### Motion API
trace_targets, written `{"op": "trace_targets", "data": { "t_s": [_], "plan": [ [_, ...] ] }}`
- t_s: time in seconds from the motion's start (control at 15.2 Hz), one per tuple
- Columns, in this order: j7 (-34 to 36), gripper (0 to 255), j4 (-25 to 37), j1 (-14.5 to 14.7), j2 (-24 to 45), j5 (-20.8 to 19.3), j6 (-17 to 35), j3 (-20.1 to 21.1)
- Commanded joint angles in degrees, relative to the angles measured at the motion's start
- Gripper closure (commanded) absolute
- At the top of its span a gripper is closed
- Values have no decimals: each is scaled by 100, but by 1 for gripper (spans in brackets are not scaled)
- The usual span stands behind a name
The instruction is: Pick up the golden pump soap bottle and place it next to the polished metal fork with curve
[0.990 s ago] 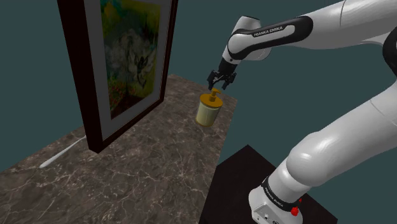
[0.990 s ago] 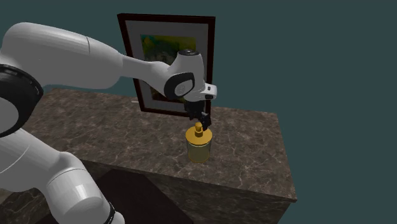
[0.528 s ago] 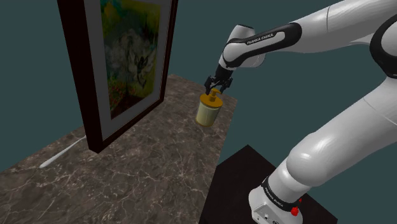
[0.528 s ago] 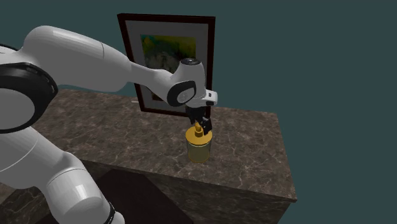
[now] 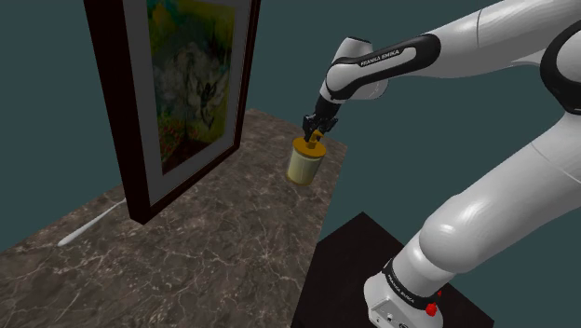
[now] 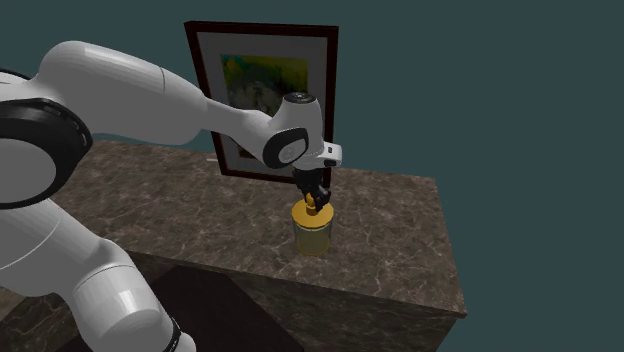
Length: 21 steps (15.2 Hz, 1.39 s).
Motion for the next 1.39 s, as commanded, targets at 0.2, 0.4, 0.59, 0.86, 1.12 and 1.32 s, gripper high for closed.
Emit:
{"op": "trace_targets", "data": {
  "t_s": [0.2,0.4,0.59,0.86,1.12,1.32],
  "plan": [
    [0,255,-1,0,-1,0,0,0],
    [0,255,-2,0,-2,0,1,0],
    [8,255,84,-2,-78,-9,-162,4],
    [20,255,272,-3,-215,-21,-486,13],
    [29,255,477,-4,-331,-30,-807,21],
    [35,255,643,-4,-404,-34,-1045,28]
  ]
}}
